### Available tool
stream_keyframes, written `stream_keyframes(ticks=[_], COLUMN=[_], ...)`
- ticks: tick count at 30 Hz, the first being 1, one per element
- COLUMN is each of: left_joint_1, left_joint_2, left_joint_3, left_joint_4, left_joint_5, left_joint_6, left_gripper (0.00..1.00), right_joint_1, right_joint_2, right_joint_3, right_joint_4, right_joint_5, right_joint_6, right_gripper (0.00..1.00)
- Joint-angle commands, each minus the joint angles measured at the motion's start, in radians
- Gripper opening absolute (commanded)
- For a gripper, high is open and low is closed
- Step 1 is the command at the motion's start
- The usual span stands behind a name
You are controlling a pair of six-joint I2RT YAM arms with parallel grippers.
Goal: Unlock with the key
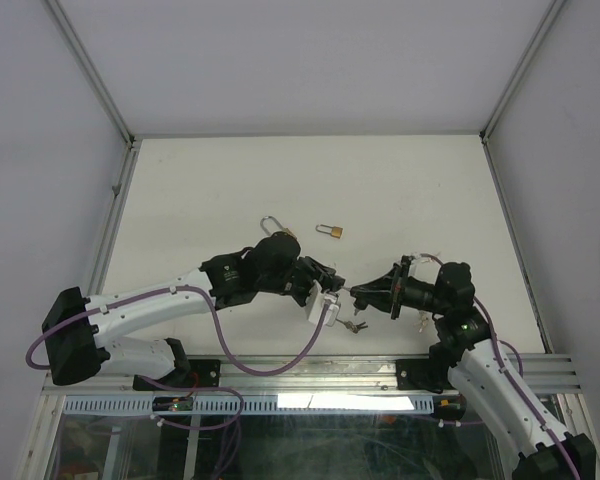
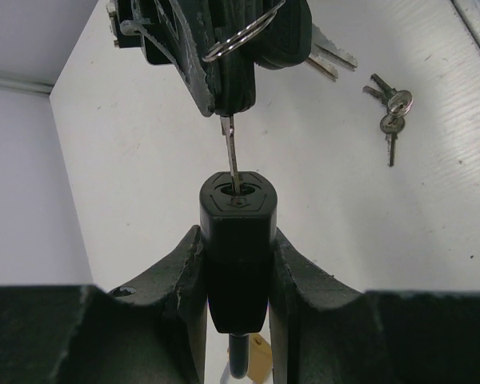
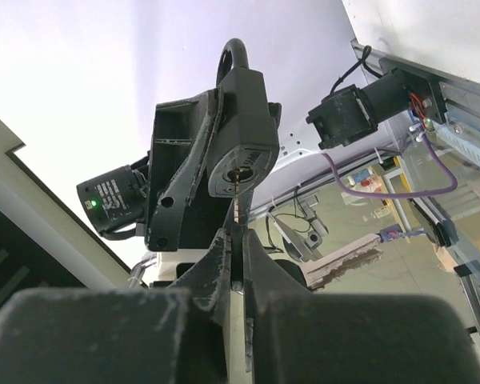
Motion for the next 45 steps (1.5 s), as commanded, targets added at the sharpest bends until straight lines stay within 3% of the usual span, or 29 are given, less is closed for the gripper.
stream_keyframes(ticks=[1, 9, 15, 22, 28, 41, 45], left_joint_1=[-0.04, -0.056, -0.055, -0.056, -0.06, -0.076, -0.079], left_joint_2=[-0.052, -0.094, -0.107, -0.132, -0.133, -0.136, -0.135], left_joint_3=[0.002, -0.061, -0.108, -0.151, -0.159, -0.173, -0.182], left_joint_4=[0.228, 0.353, 0.459, 0.548, 0.556, 0.587, 0.607], left_joint_5=[-0.057, -0.068, -0.034, -0.028, -0.052, -0.099, -0.093], left_joint_6=[0.011, 0.021, 0.025, 0.042, 0.053, 0.085, 0.097], left_gripper=[0.0, 0.0, 0.0, 0.0, 0.0, 0.0, 0.0], right_joint_1=[-0.009, -0.009, -0.01, -0.016, -0.018, -0.018, -0.018], right_joint_2=[-0.012, 0.01, 0.092, 0.052, 0.047, 0.046, 0.066], right_joint_3=[0.025, 0.019, 0.024, 0.027, 0.099, 0.101, 0.089], right_joint_4=[-0.008, 0.027, 0.155, 0.065, -0.116, -0.167, -0.076], right_joint_5=[0.048, 0.044, 0.014, 0.008, 0.0, -0.024, -0.066], right_joint_6=[-0.001, 0.002, 0.003, -0.006, -0.129, -0.217, -0.23], right_gripper=[0.0, 0.0, 0.0, 0.0, 0.0, 0.0, 0.0])
